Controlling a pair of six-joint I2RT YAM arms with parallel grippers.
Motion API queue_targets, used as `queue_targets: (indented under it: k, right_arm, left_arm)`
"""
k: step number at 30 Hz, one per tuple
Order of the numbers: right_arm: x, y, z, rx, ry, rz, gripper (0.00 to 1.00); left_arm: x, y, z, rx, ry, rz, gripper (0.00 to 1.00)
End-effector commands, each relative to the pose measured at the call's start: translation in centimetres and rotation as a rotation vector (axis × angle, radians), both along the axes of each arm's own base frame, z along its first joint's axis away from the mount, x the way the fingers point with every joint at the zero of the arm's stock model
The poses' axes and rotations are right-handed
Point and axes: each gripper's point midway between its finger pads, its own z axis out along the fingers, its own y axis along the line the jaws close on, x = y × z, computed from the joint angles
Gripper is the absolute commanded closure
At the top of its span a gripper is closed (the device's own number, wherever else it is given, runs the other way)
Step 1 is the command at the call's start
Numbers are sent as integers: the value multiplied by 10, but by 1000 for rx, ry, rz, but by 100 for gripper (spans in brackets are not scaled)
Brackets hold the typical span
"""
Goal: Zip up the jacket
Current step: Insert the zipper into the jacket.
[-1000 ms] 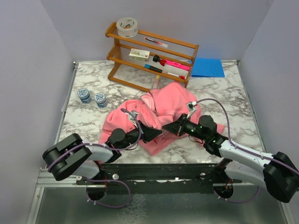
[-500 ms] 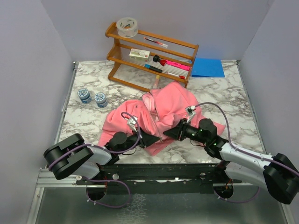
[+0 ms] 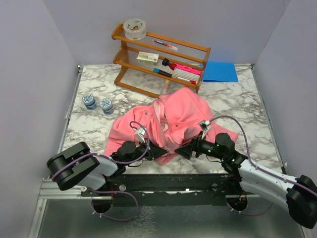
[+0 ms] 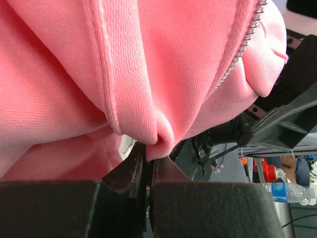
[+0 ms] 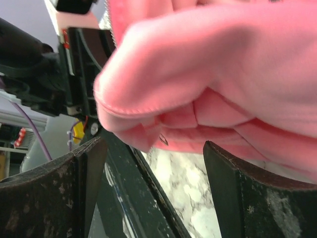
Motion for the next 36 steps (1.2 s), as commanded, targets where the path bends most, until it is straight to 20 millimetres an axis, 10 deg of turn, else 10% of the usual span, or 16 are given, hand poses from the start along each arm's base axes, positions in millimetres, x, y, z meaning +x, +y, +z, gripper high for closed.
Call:
queue_targets:
  k: [1,10,19,36]
  right_arm:
    - [-12,-6,-21,-86,41,47,13]
    - [-51,22,-39,-141,-99,82,19]
    - [-21,25,-34,-113,-409,-14,29]
    - [-33,55,-40,-126,-599,185,42]
  left_arm:
    - [1,6,-13,36,30,28,100]
    - [-1,2,-15,34,59,15,100]
    - [-3,2,-11,27,43,-1,100]
    - [-10,2,14,-35,-20,-36,100]
